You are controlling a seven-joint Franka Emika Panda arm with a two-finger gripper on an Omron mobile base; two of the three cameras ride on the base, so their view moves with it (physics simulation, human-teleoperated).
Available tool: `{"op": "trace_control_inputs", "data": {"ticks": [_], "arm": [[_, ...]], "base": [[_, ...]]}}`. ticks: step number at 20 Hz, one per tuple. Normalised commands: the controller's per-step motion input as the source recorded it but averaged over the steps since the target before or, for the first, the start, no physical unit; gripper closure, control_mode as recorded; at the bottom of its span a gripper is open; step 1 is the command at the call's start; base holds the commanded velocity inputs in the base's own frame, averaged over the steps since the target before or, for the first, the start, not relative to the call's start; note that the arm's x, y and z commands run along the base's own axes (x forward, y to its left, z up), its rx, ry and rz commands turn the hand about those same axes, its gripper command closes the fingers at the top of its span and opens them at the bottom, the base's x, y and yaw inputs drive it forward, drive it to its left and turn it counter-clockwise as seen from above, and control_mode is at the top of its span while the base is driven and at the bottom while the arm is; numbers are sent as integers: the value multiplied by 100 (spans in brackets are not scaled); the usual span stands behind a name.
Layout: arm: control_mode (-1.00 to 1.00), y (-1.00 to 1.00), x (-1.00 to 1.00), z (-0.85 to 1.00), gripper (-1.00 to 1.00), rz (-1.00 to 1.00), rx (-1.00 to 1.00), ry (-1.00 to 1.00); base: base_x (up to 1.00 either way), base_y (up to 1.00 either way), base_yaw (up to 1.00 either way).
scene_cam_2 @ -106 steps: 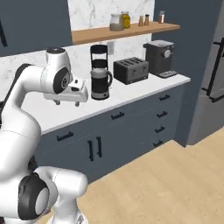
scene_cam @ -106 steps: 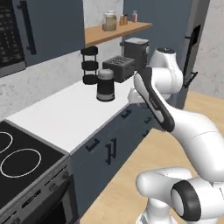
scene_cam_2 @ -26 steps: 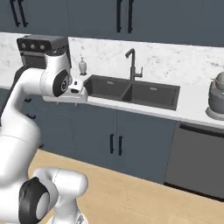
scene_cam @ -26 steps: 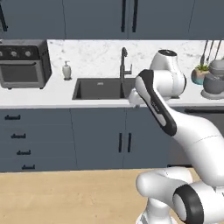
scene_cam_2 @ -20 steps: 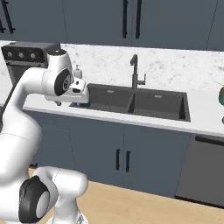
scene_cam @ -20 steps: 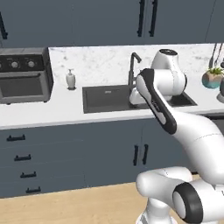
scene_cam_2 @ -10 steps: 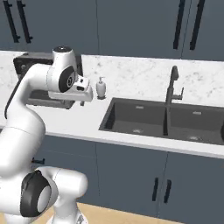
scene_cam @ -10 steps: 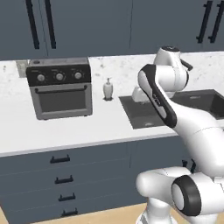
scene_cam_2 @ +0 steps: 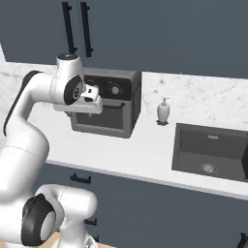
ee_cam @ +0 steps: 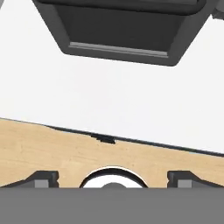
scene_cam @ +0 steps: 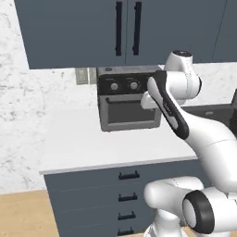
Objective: Navigate to the toaster oven.
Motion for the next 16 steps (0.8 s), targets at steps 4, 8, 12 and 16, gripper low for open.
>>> {"op": "trace_control_inputs", "data": {"ticks": [4, 8, 12, 16], "arm": [[100, 0, 0, 0, -100, 0, 0, 0], [100, 0, 0, 0, -100, 0, 0, 0], [100, 0, 0, 0, -100, 0, 0, 0], [100, 0, 0, 0, -100, 0, 0, 0]], "base": [[90, 41, -9], [75, 34, -14], [41, 14, -8], [43, 7, -2]]}}
